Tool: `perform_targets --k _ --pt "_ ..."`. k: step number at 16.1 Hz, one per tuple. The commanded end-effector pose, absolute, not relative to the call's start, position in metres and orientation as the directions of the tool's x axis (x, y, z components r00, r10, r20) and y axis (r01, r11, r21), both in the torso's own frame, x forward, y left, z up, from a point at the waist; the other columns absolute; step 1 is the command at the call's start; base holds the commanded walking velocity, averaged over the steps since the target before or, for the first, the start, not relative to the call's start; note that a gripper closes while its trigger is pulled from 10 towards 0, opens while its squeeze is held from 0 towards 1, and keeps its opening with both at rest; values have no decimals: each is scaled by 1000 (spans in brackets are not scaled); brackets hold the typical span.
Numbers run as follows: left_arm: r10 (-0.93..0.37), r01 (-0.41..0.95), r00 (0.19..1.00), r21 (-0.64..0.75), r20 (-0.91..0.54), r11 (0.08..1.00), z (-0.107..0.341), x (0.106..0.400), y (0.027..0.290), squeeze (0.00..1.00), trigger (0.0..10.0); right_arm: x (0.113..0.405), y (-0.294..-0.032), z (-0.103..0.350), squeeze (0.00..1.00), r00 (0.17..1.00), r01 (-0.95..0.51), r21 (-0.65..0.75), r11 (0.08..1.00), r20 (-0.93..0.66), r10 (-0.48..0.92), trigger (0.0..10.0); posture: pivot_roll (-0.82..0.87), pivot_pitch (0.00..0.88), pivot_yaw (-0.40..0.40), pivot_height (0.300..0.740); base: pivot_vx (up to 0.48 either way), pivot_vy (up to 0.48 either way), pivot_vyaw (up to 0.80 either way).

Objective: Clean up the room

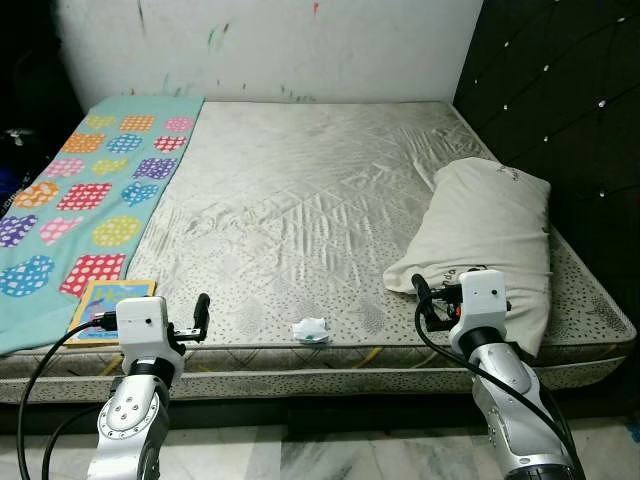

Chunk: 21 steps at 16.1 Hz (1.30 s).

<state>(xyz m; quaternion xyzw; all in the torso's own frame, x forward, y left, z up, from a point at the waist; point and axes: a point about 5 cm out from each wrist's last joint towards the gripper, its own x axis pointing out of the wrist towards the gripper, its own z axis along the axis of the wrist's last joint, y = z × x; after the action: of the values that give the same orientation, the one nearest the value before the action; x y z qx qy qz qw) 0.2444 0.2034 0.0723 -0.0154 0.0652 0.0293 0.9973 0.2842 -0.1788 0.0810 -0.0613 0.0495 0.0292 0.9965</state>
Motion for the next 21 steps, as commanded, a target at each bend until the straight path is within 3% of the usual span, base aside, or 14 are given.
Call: perform_targets --k 1,21 --pt "12 -16 994 -40 -106 999 78 248 196 0 10000 287 -183 85 0 994 -55 -119 991 -96 44 10000 -41 0 -29 740 277 0 0" --pt "-19 12 993 -63 -118 998 76 245 191 0 10000 286 -182 80 0 993 -40 -98 994 -119 28 10000 -40 0 -36 740 79 0 -53"
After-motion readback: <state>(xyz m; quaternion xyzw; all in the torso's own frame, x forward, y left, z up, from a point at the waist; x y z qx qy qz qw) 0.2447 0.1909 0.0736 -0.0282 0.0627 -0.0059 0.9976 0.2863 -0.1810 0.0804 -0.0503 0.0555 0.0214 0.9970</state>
